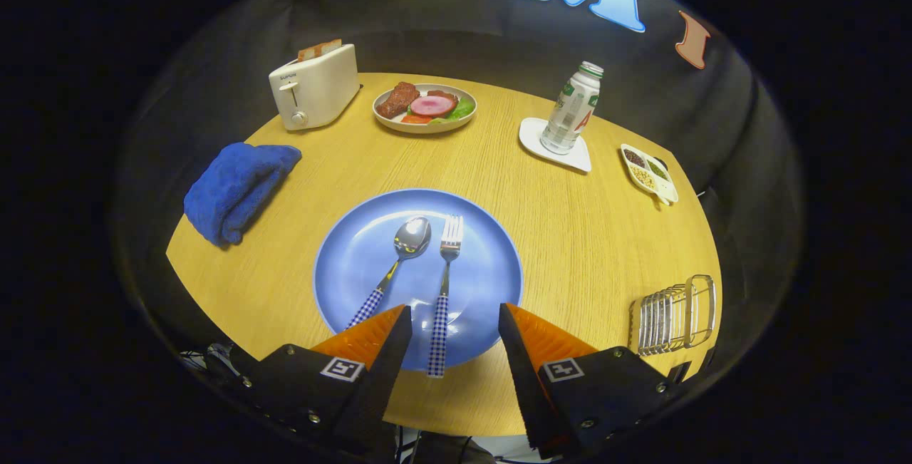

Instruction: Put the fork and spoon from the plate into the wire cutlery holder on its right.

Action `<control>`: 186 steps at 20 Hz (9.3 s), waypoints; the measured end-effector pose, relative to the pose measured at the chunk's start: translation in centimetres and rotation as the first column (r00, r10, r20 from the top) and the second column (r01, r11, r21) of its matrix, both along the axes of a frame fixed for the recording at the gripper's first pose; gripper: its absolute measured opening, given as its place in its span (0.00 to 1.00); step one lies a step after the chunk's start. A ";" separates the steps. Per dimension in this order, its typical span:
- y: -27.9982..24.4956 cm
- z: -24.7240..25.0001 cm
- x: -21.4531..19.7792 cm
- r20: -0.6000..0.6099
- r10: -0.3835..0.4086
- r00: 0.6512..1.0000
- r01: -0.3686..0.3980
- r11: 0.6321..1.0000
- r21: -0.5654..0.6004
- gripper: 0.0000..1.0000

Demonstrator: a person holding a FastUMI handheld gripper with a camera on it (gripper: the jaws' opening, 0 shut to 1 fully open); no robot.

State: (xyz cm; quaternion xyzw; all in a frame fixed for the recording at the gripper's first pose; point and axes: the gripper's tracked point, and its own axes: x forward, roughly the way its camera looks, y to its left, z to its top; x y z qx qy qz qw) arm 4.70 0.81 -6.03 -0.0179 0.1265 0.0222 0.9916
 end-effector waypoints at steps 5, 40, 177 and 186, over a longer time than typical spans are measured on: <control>0.3 -1.5 1.4 -0.091 0.018 0.996 -0.022 0.999 -0.041 0.76; 0.0 -4.6 4.0 -0.230 0.029 0.973 -0.046 0.997 -0.069 0.02; 5.5 -4.3 2.1 -0.270 0.152 0.951 -0.147 0.988 0.041 0.55; 5.0 -4.0 1.9 -0.307 0.170 0.936 -0.181 0.983 -0.006 0.06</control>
